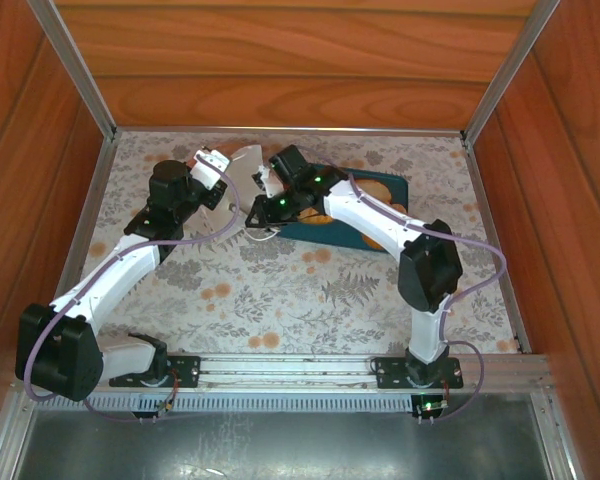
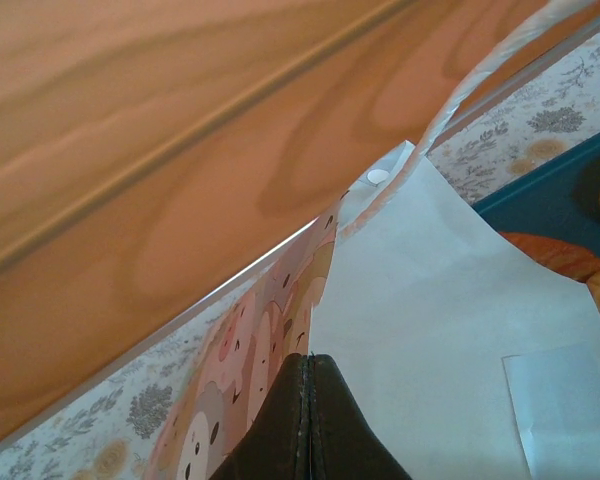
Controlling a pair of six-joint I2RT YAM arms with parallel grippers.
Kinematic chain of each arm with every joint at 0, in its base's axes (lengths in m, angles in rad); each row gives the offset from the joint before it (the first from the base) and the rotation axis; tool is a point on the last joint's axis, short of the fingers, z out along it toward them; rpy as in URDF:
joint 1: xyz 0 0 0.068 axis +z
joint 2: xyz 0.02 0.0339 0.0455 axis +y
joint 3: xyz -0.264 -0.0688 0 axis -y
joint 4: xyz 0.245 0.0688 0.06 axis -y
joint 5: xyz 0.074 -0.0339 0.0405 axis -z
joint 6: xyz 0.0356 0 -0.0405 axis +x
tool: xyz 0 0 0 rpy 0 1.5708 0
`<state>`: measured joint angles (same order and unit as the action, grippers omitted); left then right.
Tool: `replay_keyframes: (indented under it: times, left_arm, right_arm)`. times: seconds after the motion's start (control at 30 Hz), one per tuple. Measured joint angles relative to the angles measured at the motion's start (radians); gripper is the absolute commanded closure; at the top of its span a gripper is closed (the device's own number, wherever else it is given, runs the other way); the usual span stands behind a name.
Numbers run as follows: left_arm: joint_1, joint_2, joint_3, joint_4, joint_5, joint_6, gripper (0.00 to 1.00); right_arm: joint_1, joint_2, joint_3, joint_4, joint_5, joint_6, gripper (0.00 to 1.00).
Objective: Take the fake bread out of the paper bag
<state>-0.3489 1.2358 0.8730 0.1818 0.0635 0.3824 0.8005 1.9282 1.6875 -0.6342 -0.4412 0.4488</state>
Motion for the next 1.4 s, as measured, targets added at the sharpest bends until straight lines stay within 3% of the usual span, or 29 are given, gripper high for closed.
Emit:
replay_keyframes:
  times: [0.17,0.5,1.07,1.4]
  left_arm:
    - [0.0,0.002,0.002,0.001,0.014,0.001,1.0]
    - [0.0,-0.049,-0.007,0.0,0.166,0.053,1.0]
    - [0.0,-0.169,-0.137,0.014,0.254,0.062,1.0]
    - [-0.007,-0.161,-0.162,0.031,0.273,0.055,1.0]
  right_arm:
    - [0.014,0.024,0.032,0.011,-0.017,0.014,0.81]
    - [0.018,0.085,0.083,0.024,-0.012,0.017,0.75]
    - [0.041,0.125,0.117,-0.016,0.165,-0.031,0.69]
    - [0.064,0.014,-0.071,-0.003,0.275,-0.102,0.69]
